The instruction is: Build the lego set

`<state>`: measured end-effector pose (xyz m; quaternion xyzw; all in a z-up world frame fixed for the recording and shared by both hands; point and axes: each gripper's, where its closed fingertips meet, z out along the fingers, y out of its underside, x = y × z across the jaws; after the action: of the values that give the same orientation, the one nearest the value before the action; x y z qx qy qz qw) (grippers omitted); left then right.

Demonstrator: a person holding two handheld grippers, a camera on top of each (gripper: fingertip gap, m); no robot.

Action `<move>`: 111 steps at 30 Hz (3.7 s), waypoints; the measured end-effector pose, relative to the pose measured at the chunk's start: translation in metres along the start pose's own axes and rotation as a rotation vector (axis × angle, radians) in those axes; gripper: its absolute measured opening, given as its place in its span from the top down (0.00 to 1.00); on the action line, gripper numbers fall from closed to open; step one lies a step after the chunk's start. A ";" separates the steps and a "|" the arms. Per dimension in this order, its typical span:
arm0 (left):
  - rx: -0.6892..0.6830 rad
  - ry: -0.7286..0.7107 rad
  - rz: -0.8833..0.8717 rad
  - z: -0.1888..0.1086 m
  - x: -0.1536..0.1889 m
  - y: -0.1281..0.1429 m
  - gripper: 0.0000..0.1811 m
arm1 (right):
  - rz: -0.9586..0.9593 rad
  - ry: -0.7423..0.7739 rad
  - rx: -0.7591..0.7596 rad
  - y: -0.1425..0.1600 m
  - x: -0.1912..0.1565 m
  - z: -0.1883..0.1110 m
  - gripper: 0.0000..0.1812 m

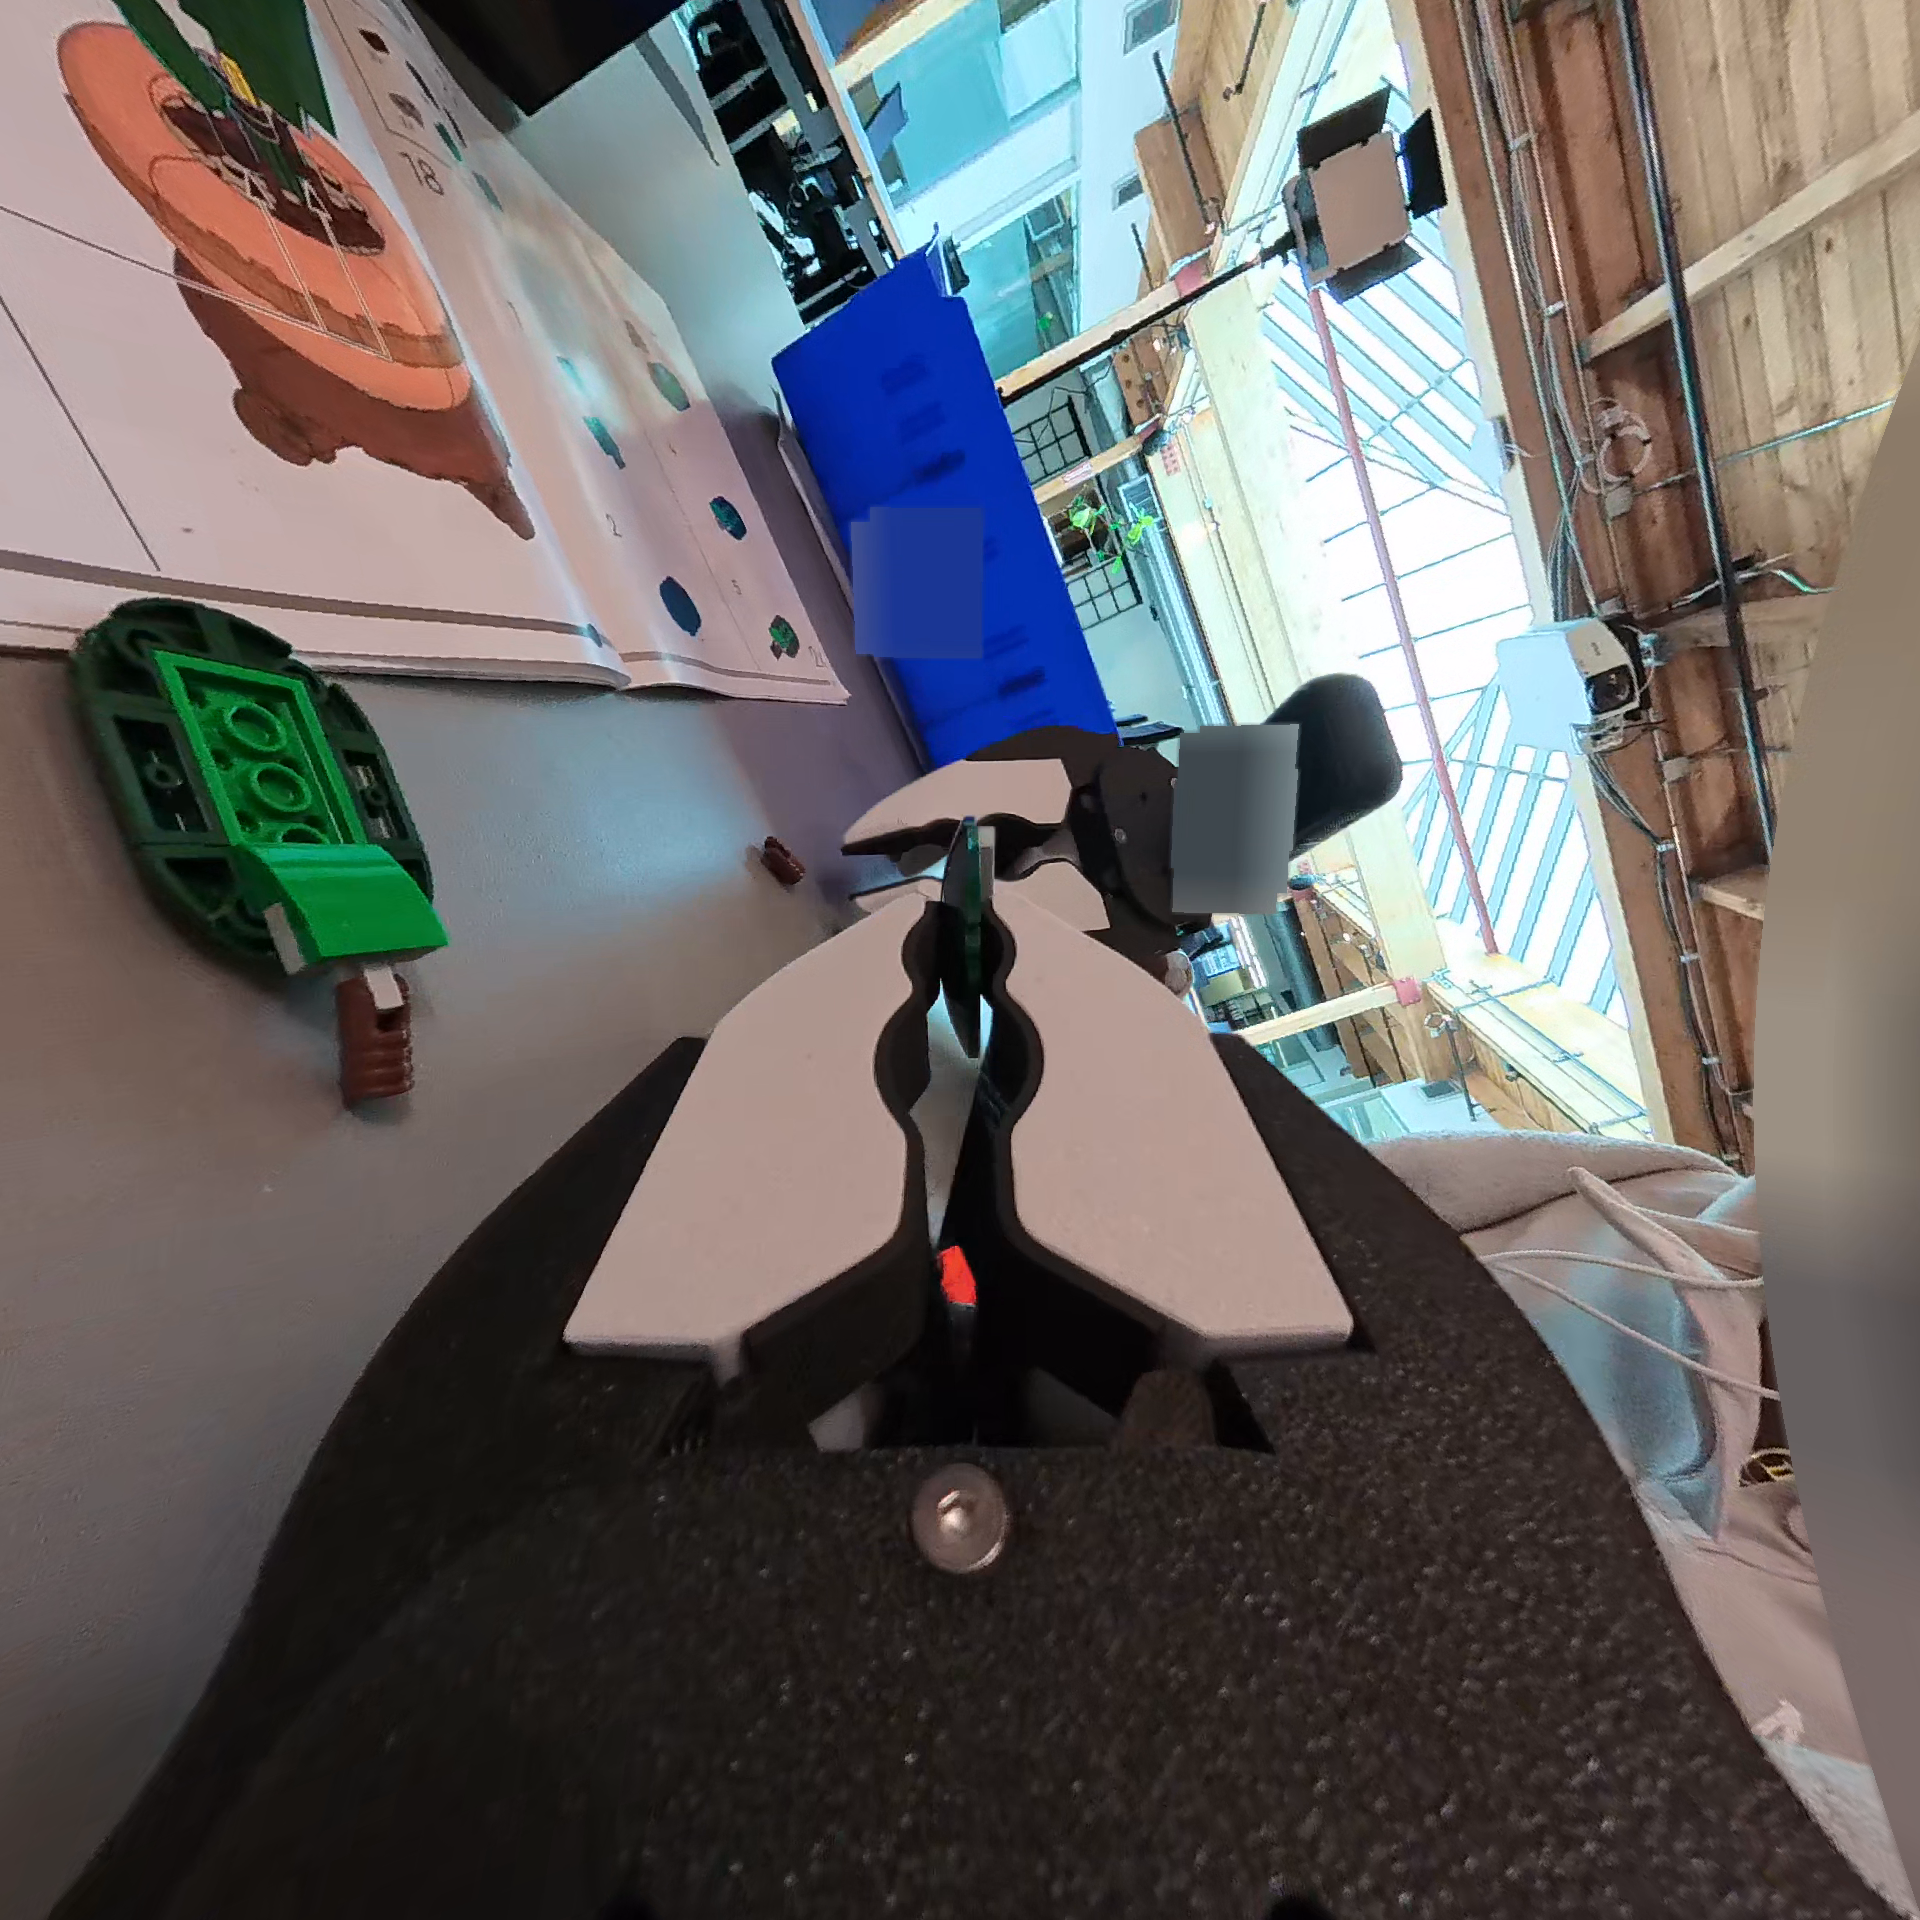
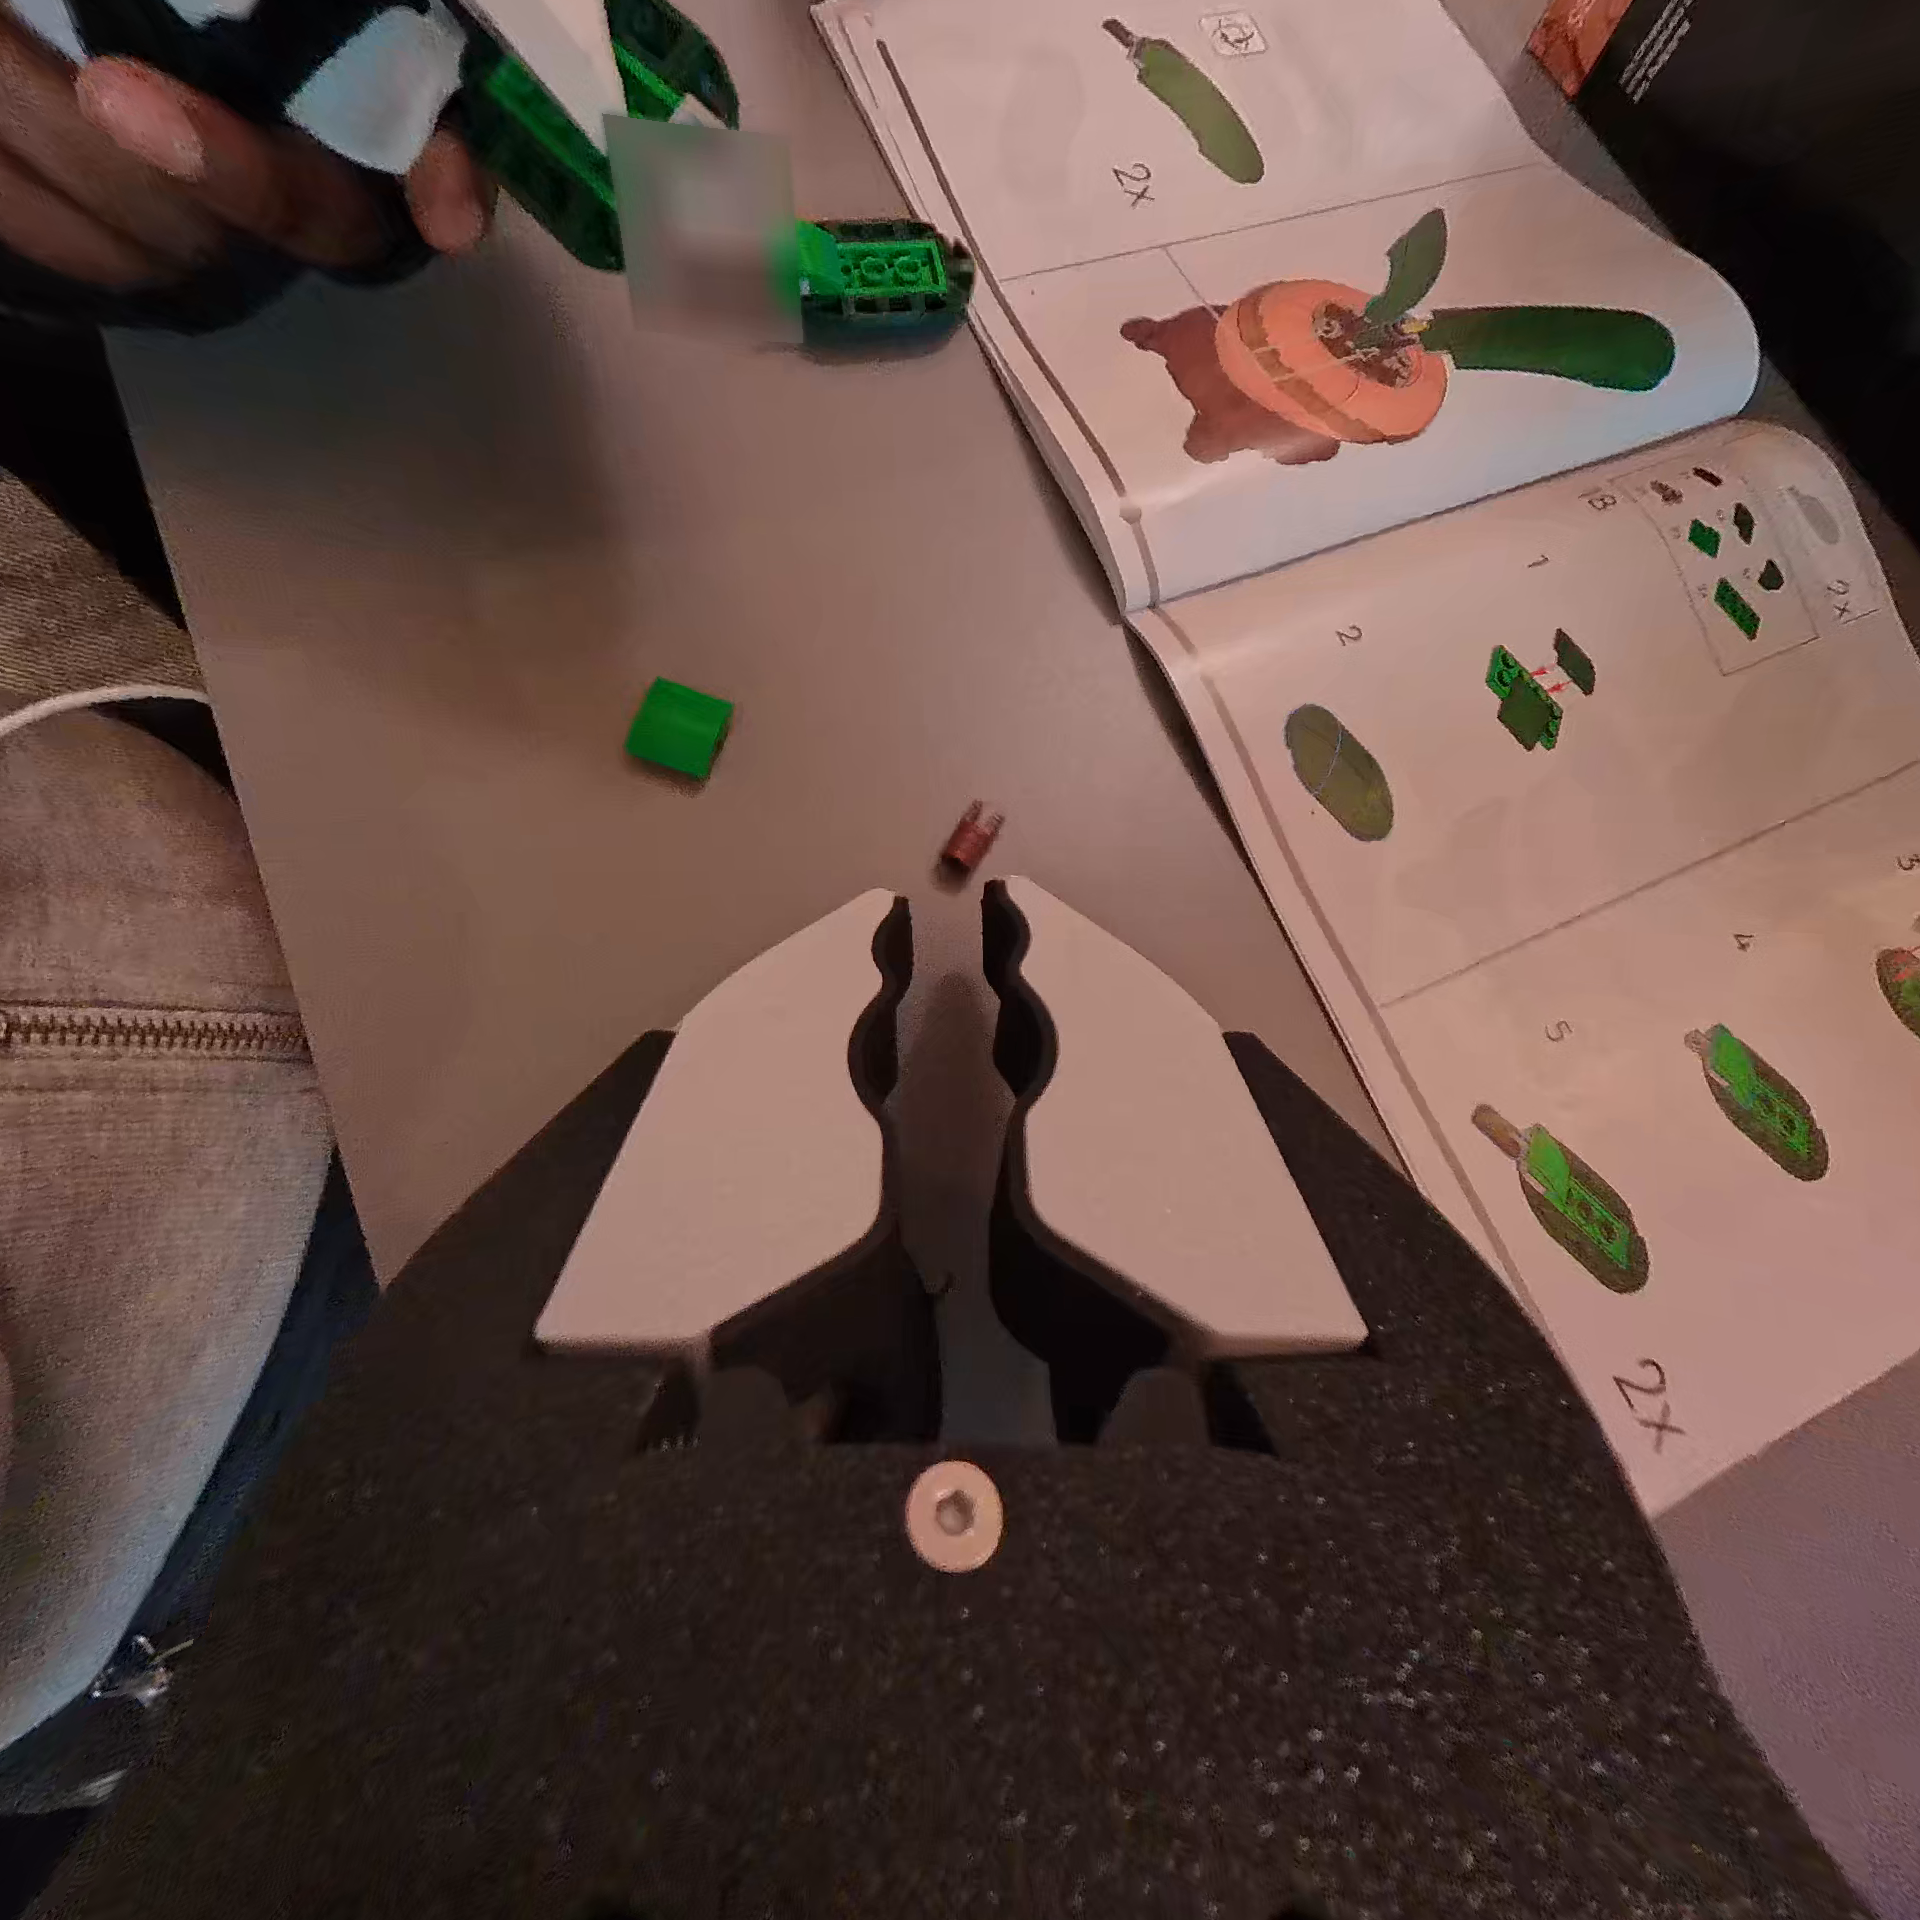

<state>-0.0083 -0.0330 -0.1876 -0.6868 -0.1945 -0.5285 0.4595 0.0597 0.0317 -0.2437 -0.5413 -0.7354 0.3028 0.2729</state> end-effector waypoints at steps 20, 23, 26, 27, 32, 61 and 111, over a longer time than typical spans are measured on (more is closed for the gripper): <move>-0.012 -0.036 0.013 -0.001 -0.006 0.004 0.97 | 0.012 -0.083 -0.023 -0.019 -0.047 0.034 0.91; -0.040 -0.025 -0.033 0.000 -0.007 0.006 0.97 | 0.084 -0.169 0.086 -0.029 -0.040 0.026 0.91; -0.077 0.001 -0.100 0.001 -0.005 0.011 0.97 | 0.234 -0.351 0.334 -0.063 -0.036 0.002 0.91; -0.084 0.014 -0.118 0.001 -0.003 0.011 0.97 | 0.278 -0.417 0.411 -0.074 -0.035 -0.007 0.91; -0.096 0.064 -0.141 0.002 0.014 0.012 0.97 | 0.467 -0.749 0.698 -0.112 -0.037 -0.043 0.91; -0.133 0.081 -0.386 0.013 0.012 0.026 0.97 | -0.534 -0.520 -0.073 -0.080 -0.042 -0.008 0.91; -0.067 0.051 -0.367 0.016 0.003 0.025 0.97 | -0.444 -0.596 -0.157 -0.068 -0.038 -0.016 0.91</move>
<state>0.0208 -0.0330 -0.1959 -0.6410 -0.2872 -0.6269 0.3371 0.0387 -0.0180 -0.1853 -0.2760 -0.9030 0.3231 0.0638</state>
